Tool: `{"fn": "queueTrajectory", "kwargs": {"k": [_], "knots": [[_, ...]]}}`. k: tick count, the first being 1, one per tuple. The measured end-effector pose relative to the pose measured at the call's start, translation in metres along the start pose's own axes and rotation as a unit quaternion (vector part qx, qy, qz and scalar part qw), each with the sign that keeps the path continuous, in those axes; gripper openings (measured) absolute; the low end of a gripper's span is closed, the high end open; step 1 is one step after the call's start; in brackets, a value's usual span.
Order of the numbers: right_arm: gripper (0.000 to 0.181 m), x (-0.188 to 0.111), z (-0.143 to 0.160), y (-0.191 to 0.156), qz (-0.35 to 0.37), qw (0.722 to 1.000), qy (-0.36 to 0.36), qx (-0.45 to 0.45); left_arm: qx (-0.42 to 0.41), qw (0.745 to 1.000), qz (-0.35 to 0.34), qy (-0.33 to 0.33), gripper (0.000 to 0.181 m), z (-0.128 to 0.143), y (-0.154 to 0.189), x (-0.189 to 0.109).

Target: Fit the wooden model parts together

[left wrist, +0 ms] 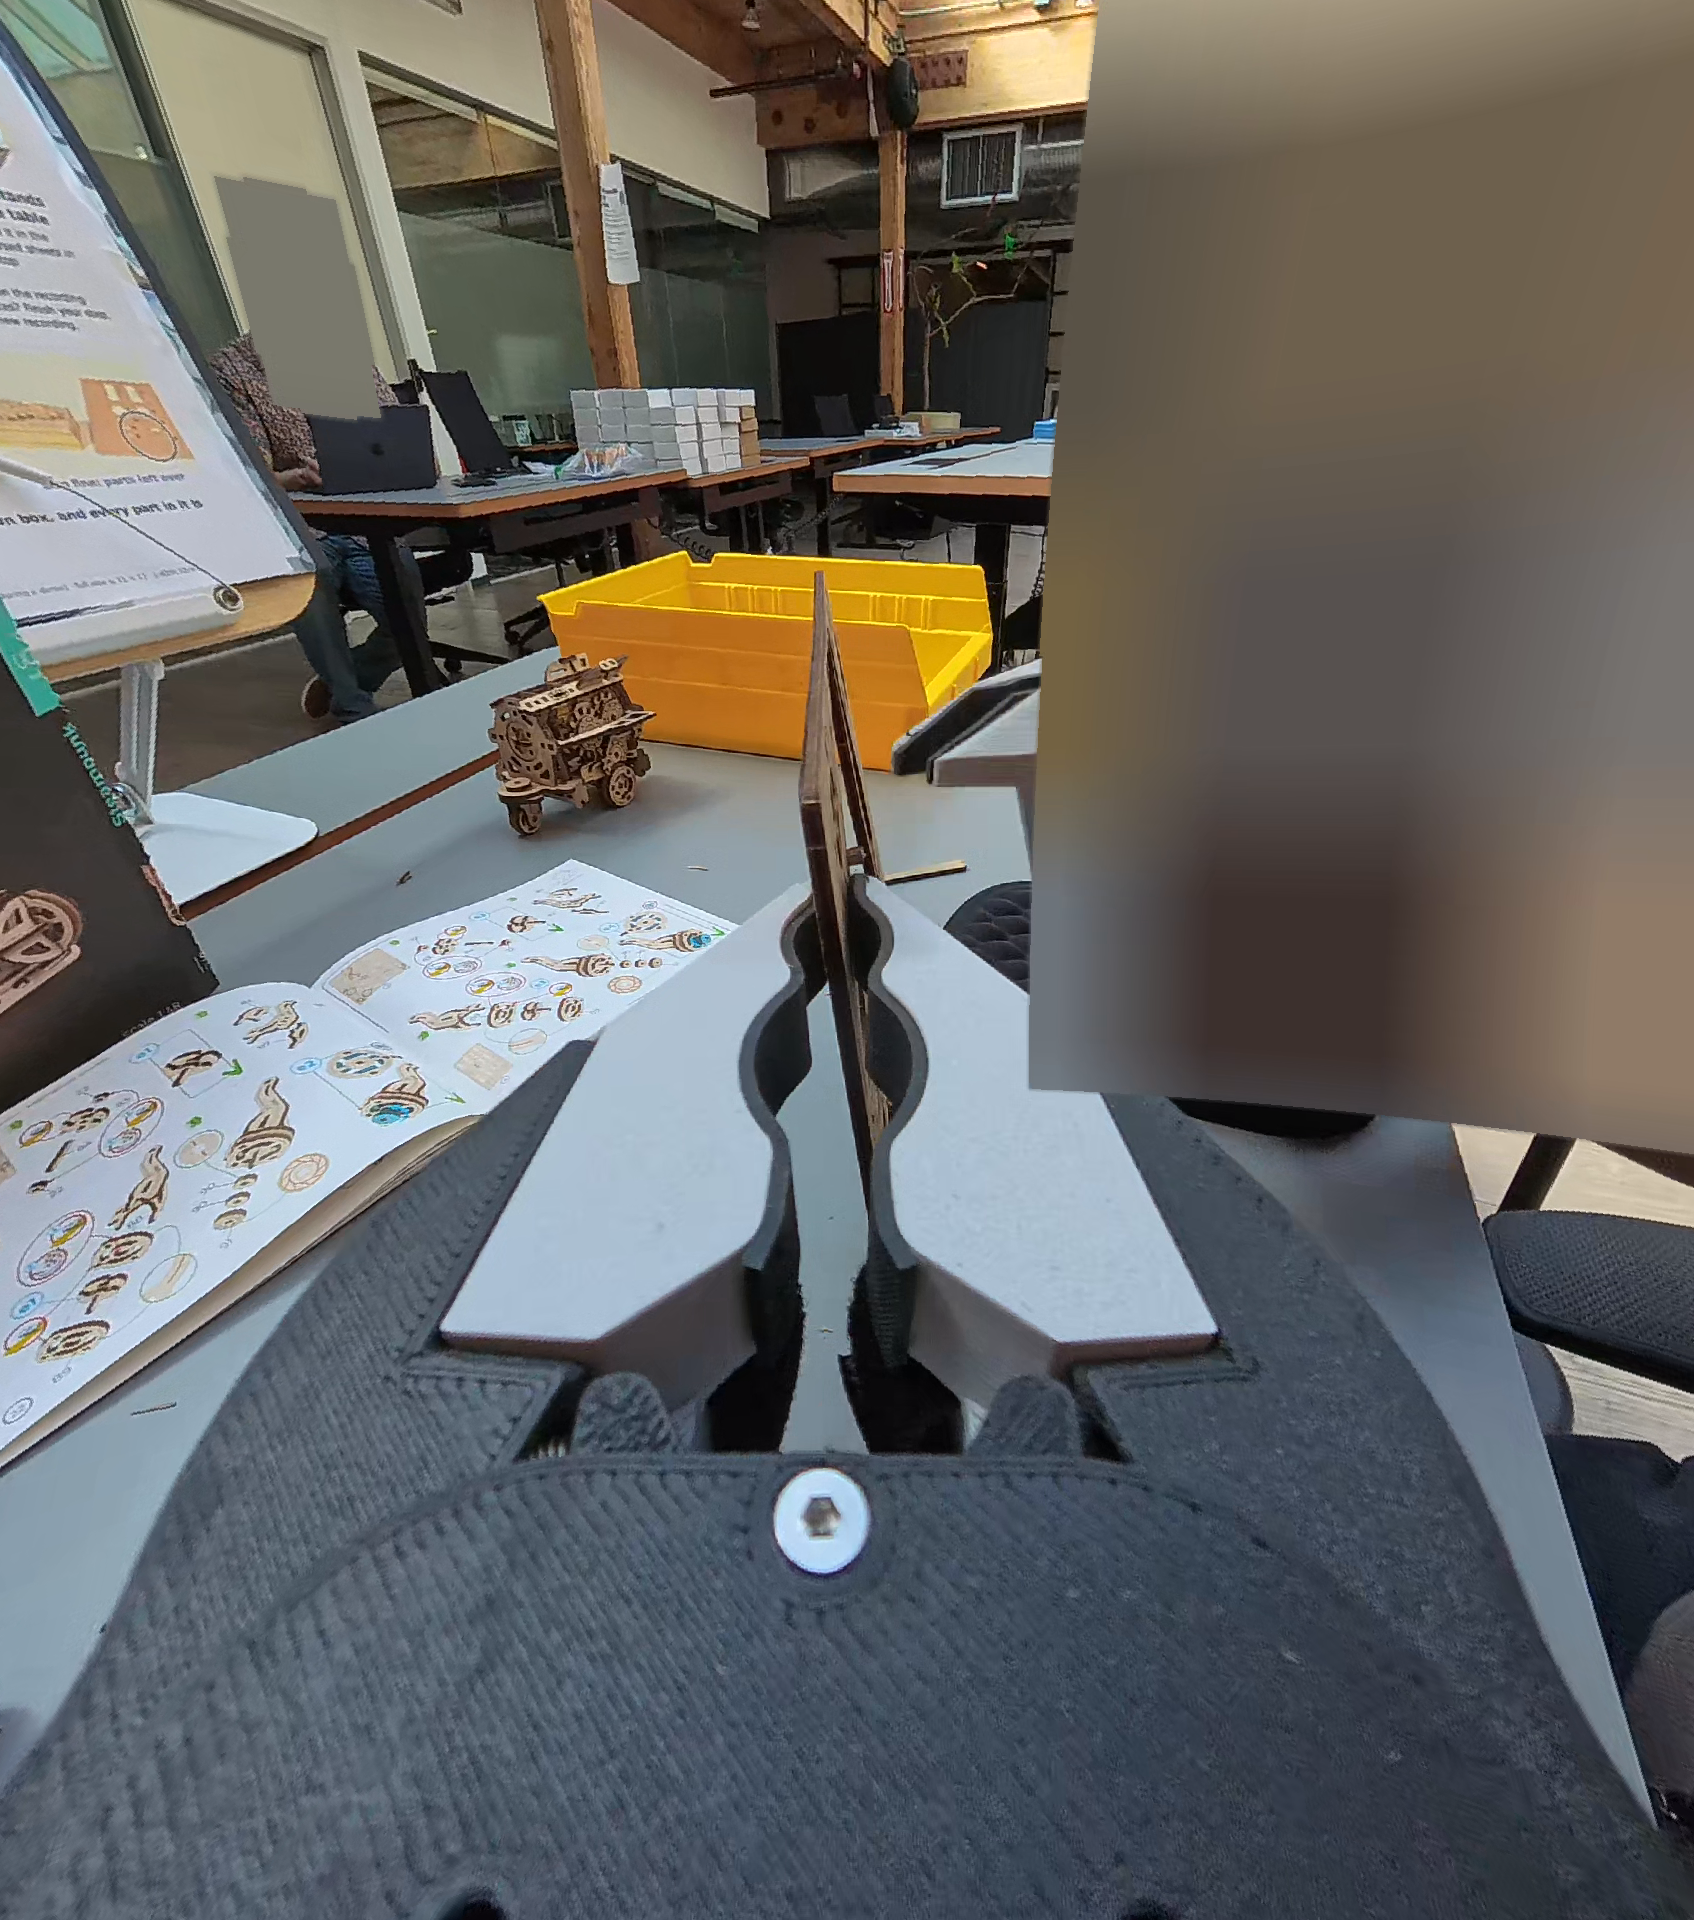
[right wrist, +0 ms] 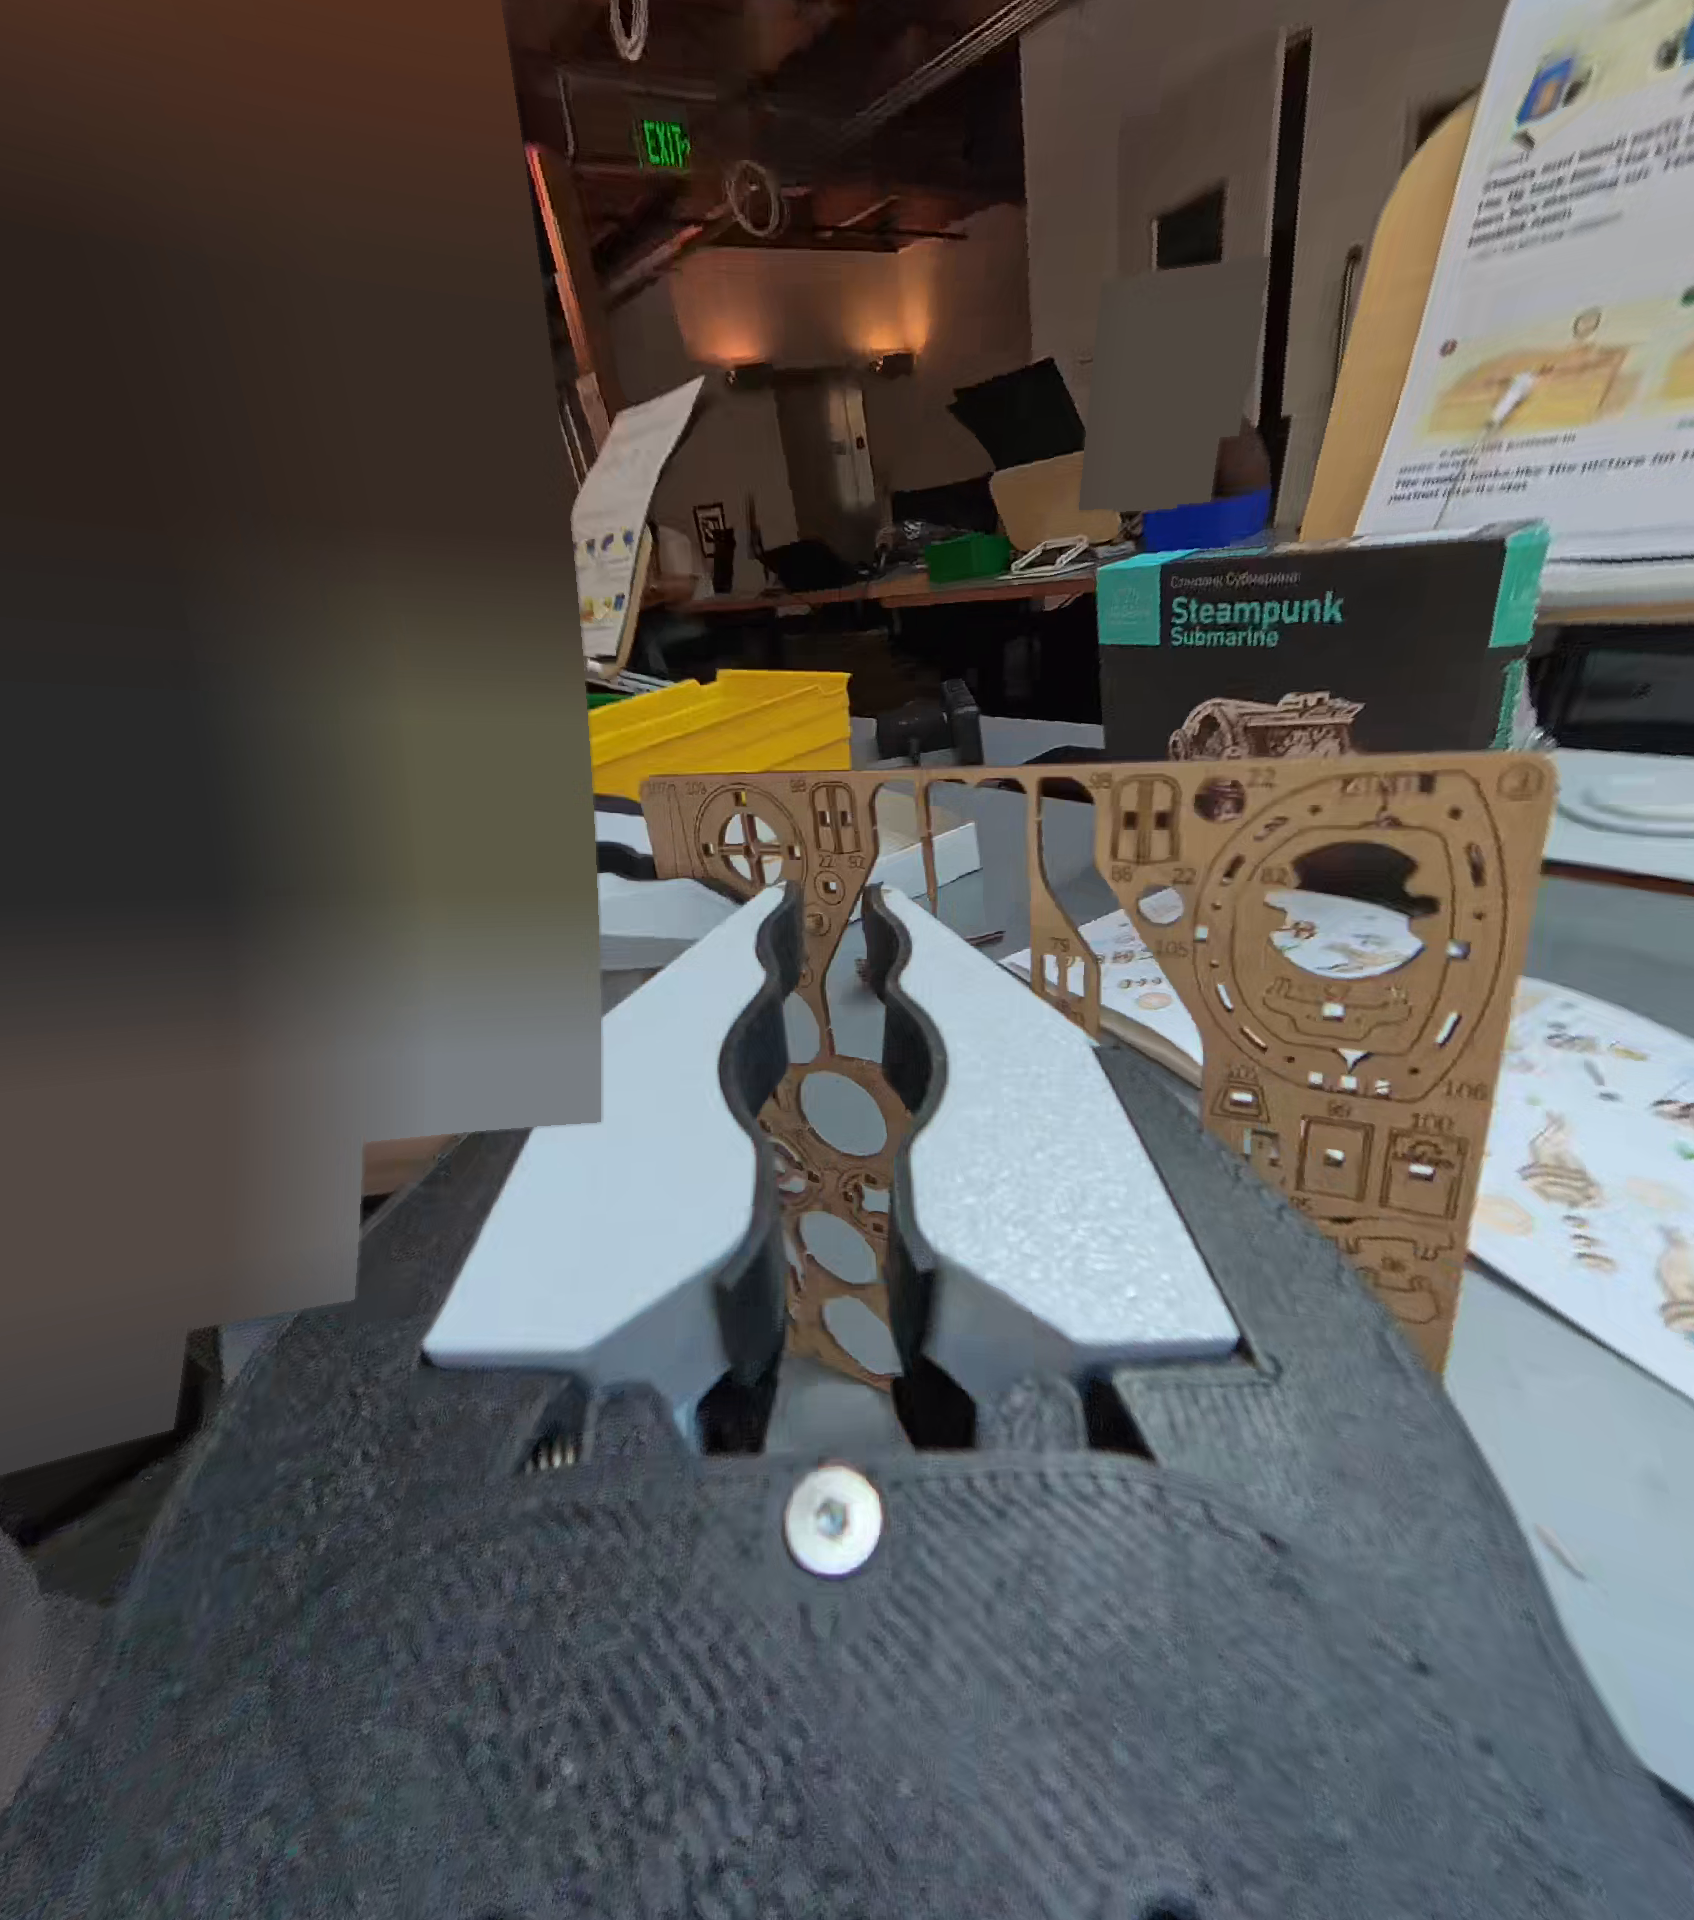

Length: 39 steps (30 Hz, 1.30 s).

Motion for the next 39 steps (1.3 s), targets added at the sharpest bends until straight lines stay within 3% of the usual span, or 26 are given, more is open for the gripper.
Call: {"fn": "queueTrajectory", "kwargs": {"k": [1,5,9,17,22,39], "knots": [[0.015,0.000,0.000,0.004,-0.018,0.998,0.009,0.061,0.002,1.000,-0.002,0.001,0.002,0.000,0.000,0.000],[0.012,0.004,0.007,0.009,-0.079,0.979,0.019,0.185,0.020,1.000,-0.009,0.003,0.002,0.000,0.002,0.000],[0.015,0.009,0.016,0.009,-0.072,0.969,0.008,0.236,0.026,1.000,-0.017,0.006,0.001,0.000,0.002,-0.001],[0.021,0.015,0.029,0.008,-0.142,0.921,0.038,0.361,0.043,0.999,-0.015,0.008,0.001,0.000,0.007,0.000],[0.019,0.015,0.028,0.009,-0.168,0.902,0.054,0.393,0.044,0.999,-0.014,0.008,0.001,0.000,0.008,0.000],[0.010,0.019,0.033,0.011,-0.201,0.880,0.055,0.428,0.046,0.999,-0.012,0.008,0.001,0.000,0.009,0.000]]}}
Point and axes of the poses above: each gripper's, where its closed fingertips meet, x out along the fingers, z out of its underside, y = z × x across the jaws, the point moved 6 cm from there along -x, back along the fingers, and after that the axes turned 2 degrees about -y, right-handed, at the moved point
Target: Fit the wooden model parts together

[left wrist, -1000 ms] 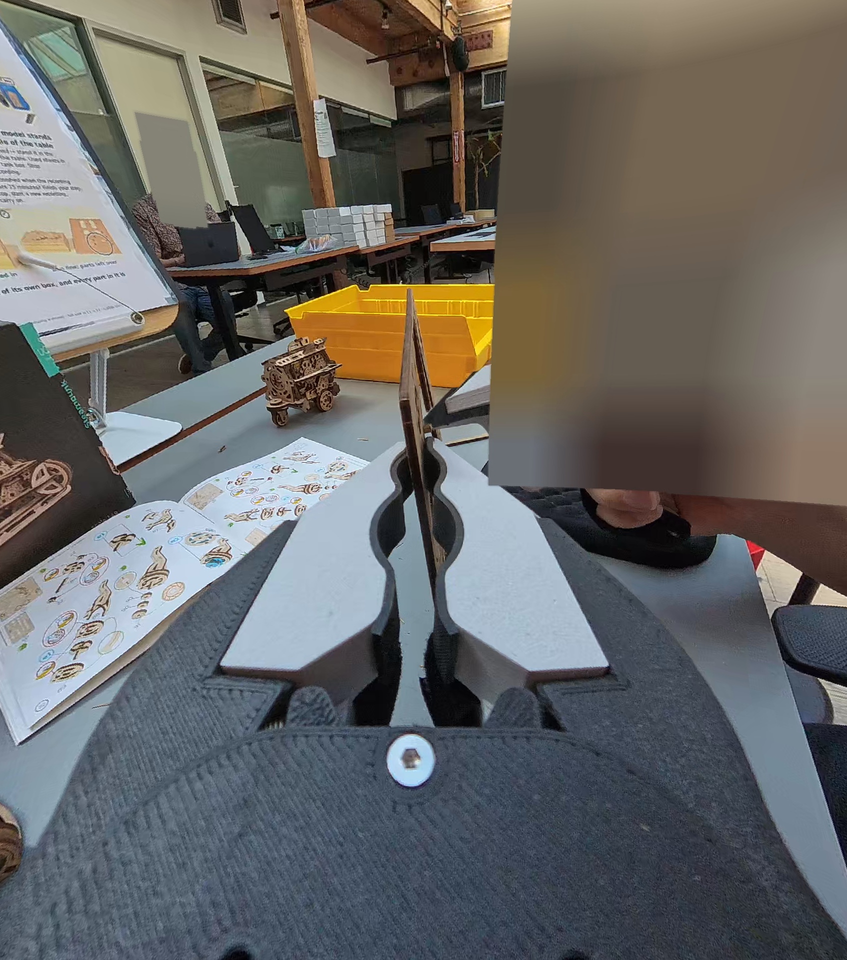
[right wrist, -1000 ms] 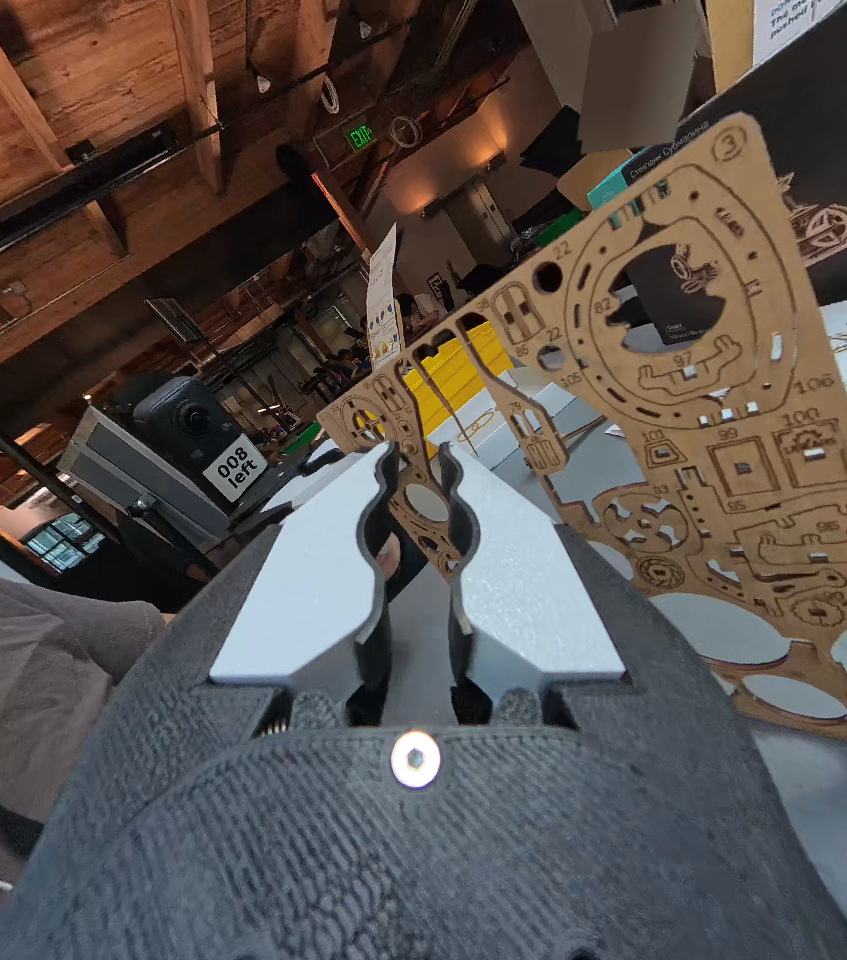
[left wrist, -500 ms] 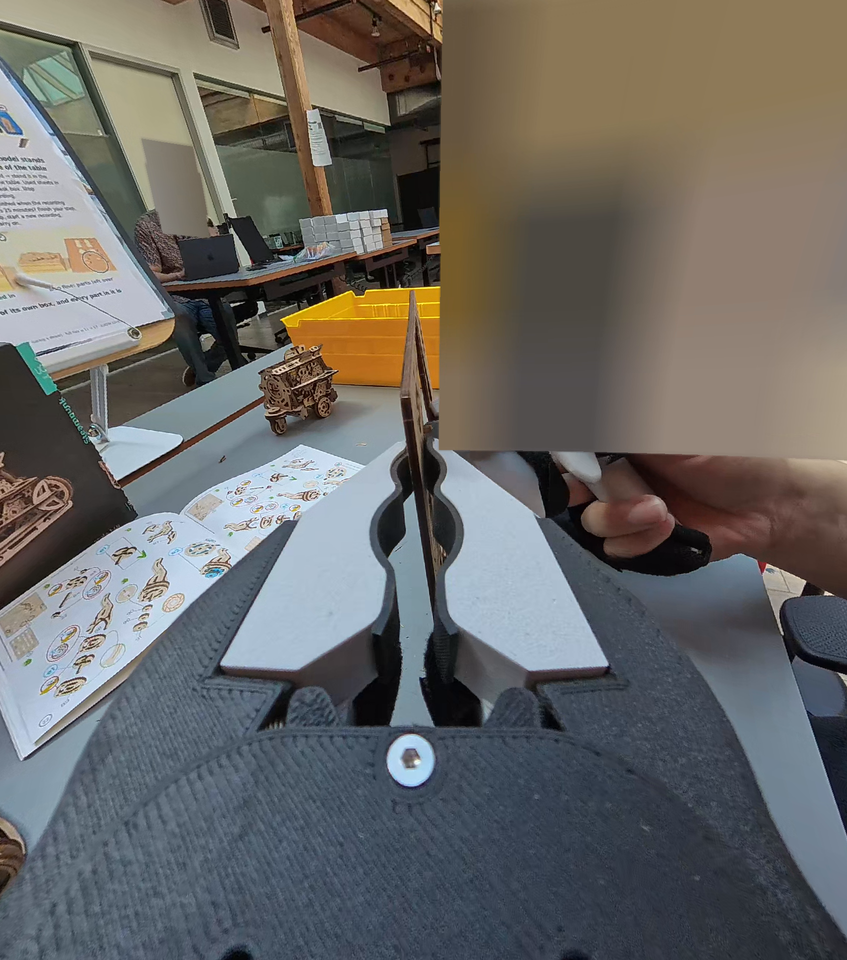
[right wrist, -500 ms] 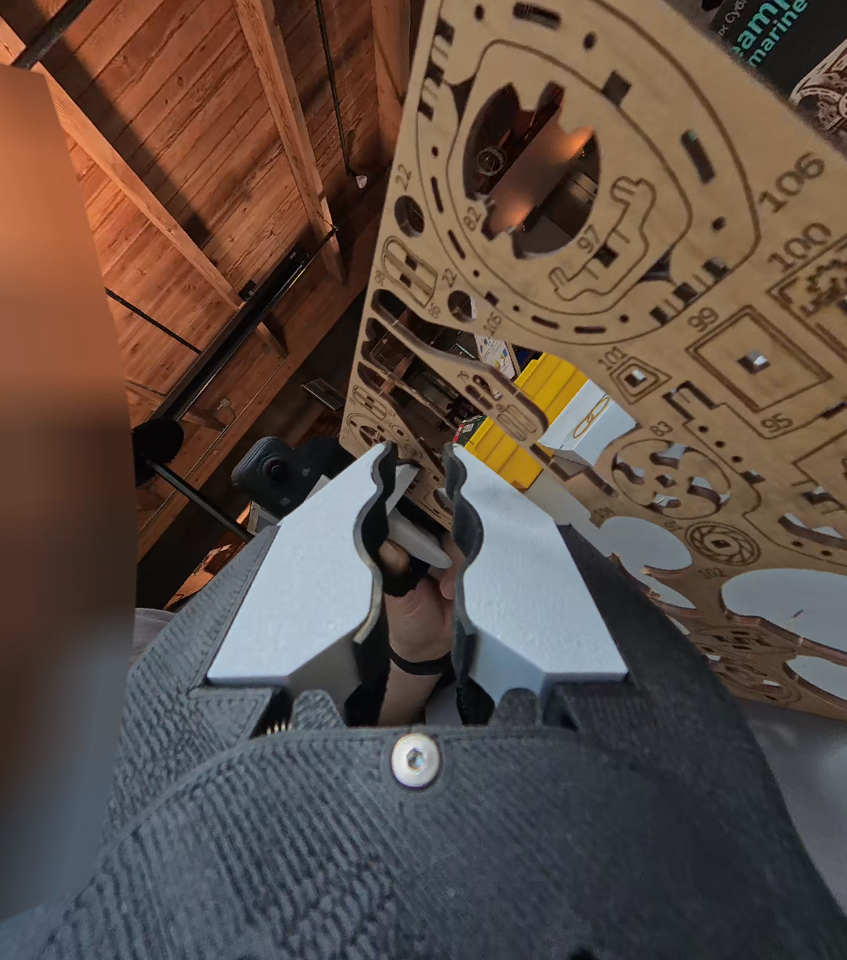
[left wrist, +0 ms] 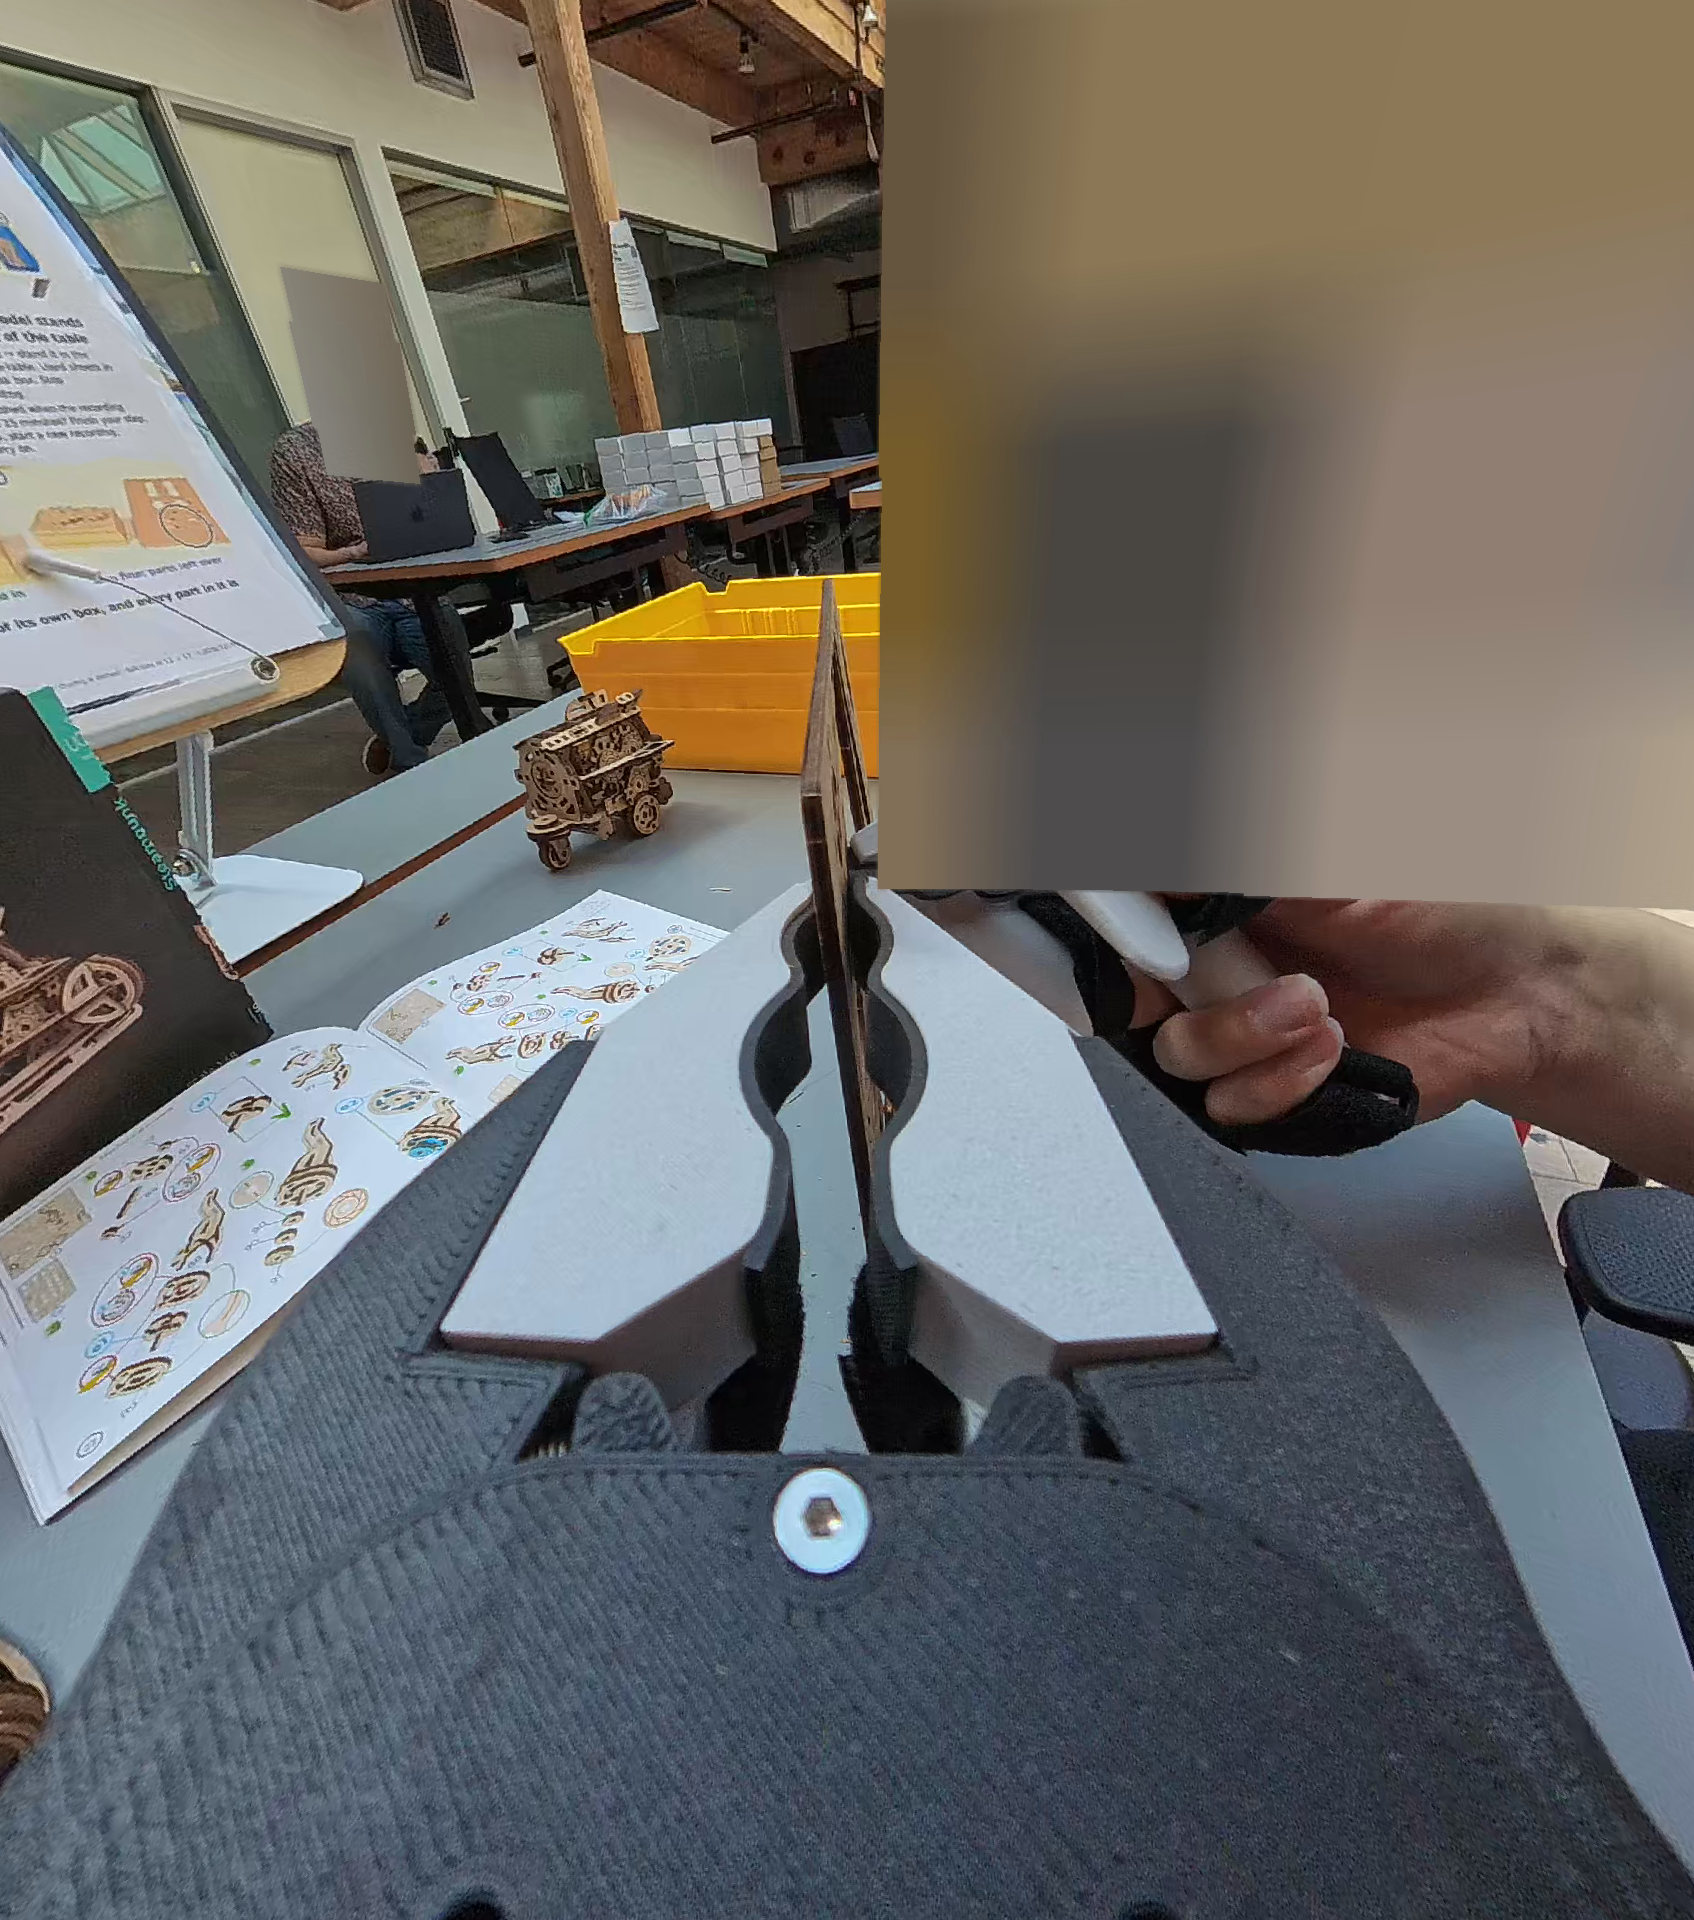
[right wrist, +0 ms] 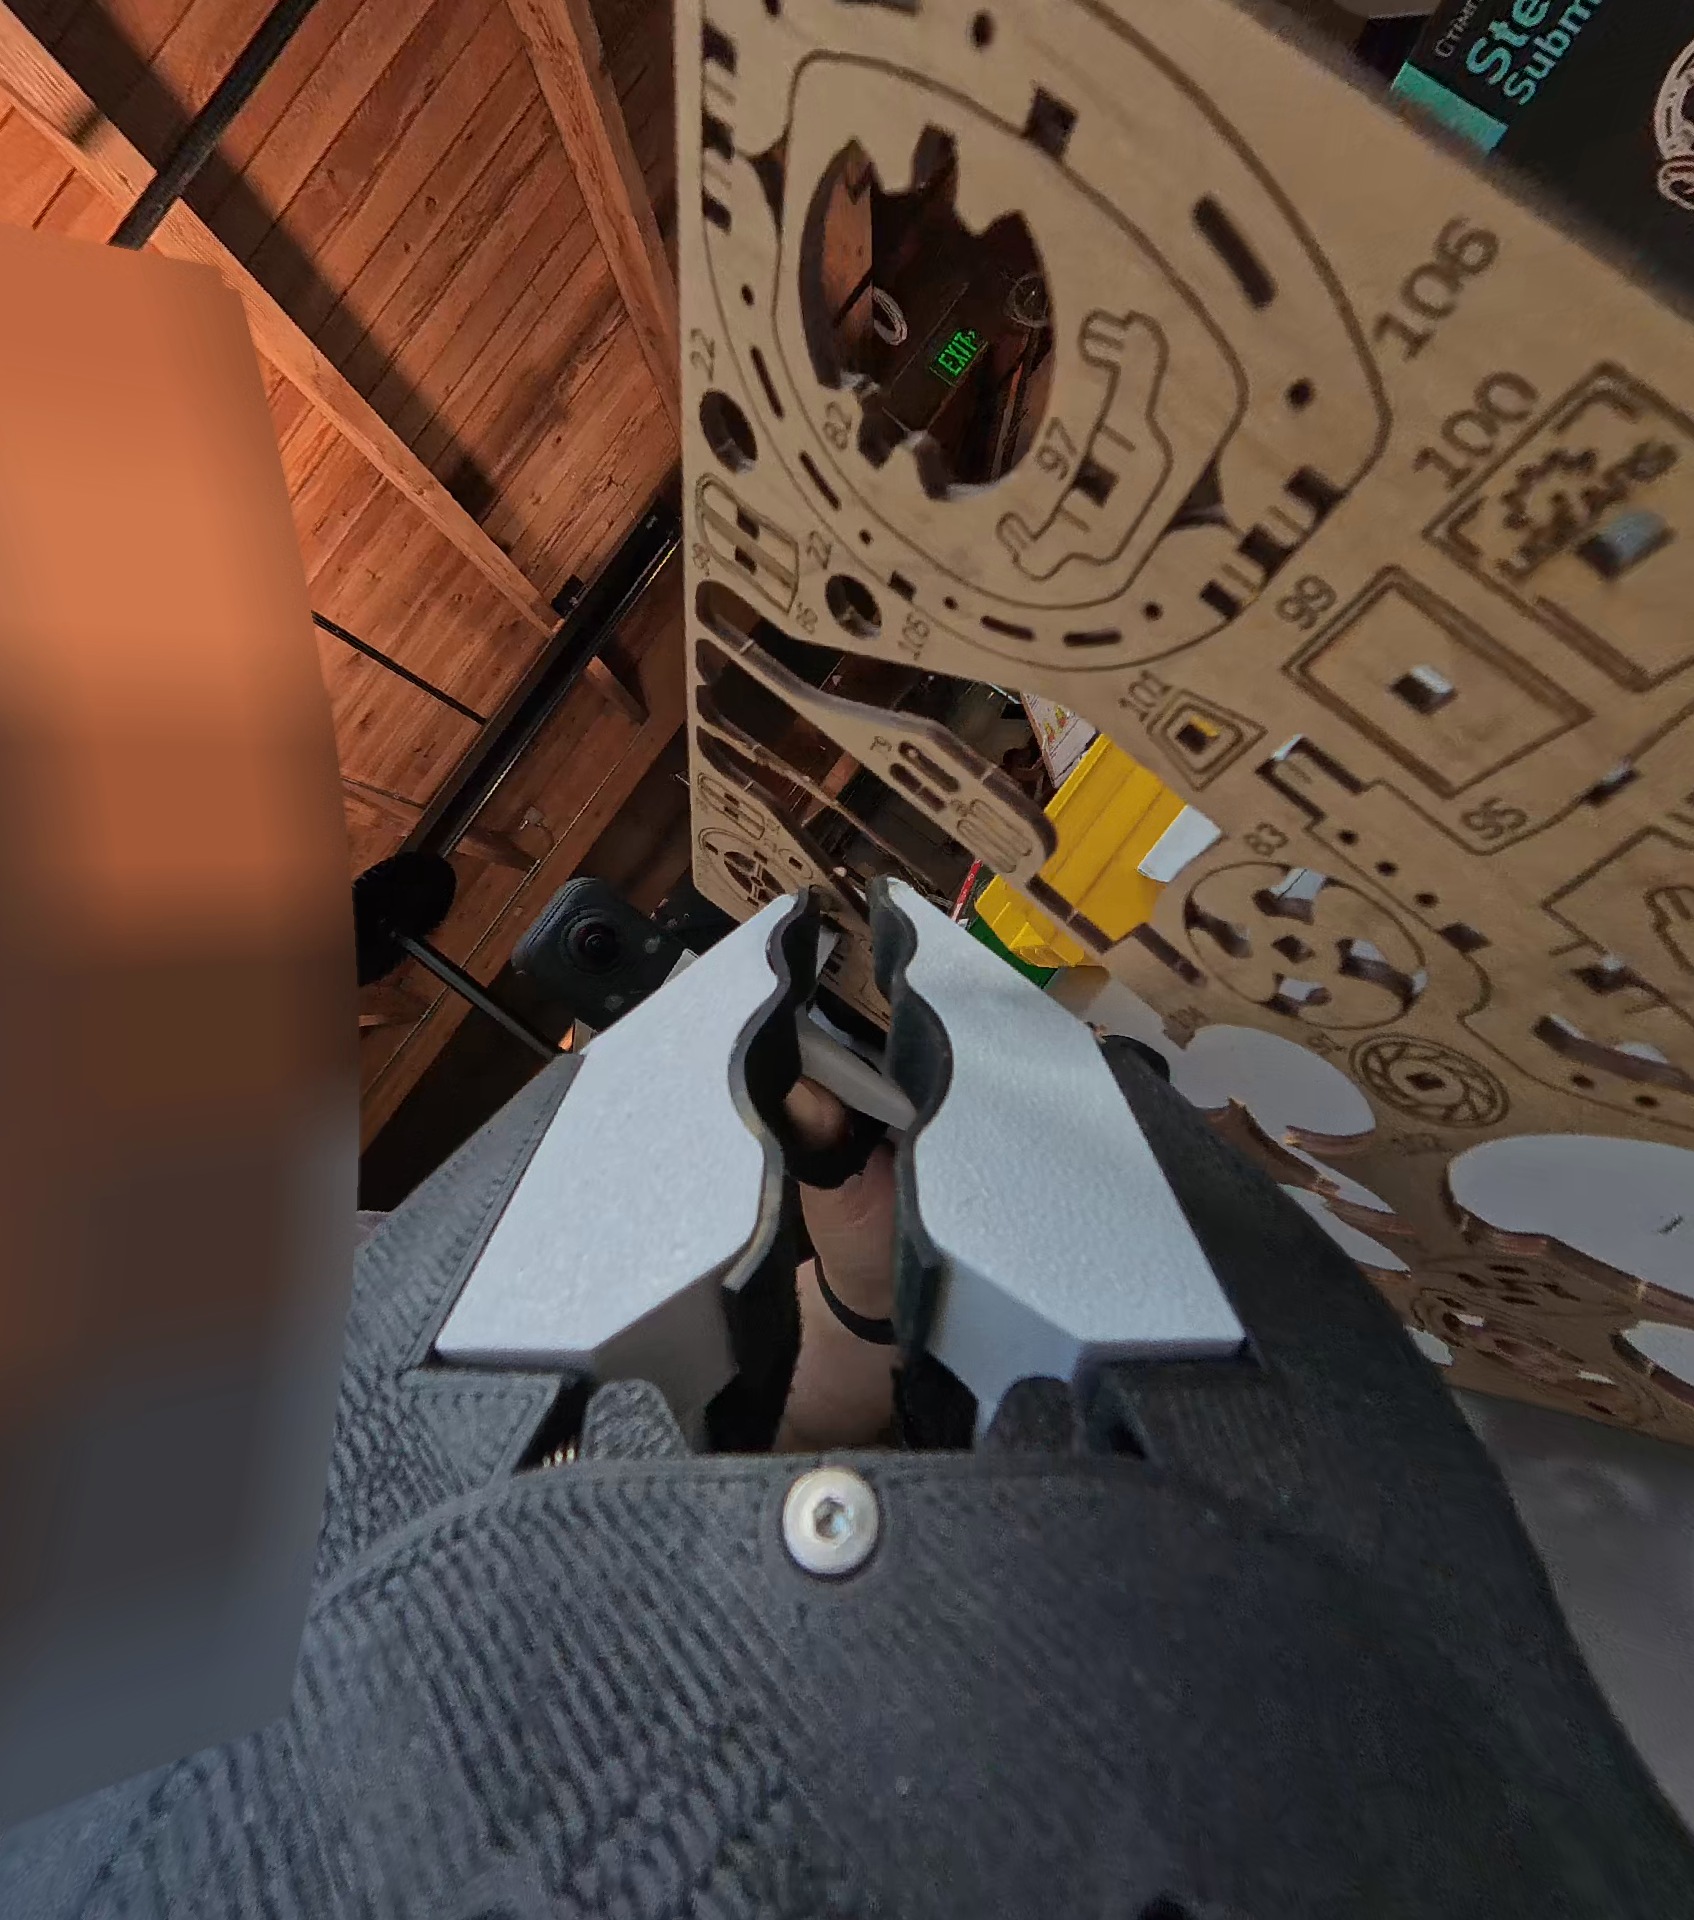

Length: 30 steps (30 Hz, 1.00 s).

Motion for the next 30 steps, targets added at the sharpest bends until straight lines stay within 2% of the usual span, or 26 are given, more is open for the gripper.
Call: {"fn": "queueTrajectory", "kwargs": {"k": [9,10,20,26,30], "knots": [[0.009,0.0000,0.0012,0.0010,-0.013,0.999,0.004,-0.041,-0.013,1.000,0.008,0.002,0.001,0.0002,-0.0008,0.0001],[0.013,0.0000,0.0013,0.0012,-0.016,0.999,0.004,-0.047,-0.017,1.000,0.011,0.003,0.001,0.0003,-0.0010,0.0001],[0.008,-0.0006,0.0016,0.0003,-0.015,0.991,-0.001,-0.134,-0.043,0.998,0.034,0.004,0.002,0.0004,-0.0024,0.0002],[0.008,-0.0009,0.0021,0.0003,-0.019,0.990,-0.001,-0.141,-0.078,0.995,0.061,0.015,0.002,0.0008,-0.0047,0.0008],[0.008,-0.0010,0.0019,-0.0014,-0.004,0.988,0.002,-0.151,-0.049,0.997,0.050,0.011,0.001,0.0003,-0.0035,0.0005]]}}
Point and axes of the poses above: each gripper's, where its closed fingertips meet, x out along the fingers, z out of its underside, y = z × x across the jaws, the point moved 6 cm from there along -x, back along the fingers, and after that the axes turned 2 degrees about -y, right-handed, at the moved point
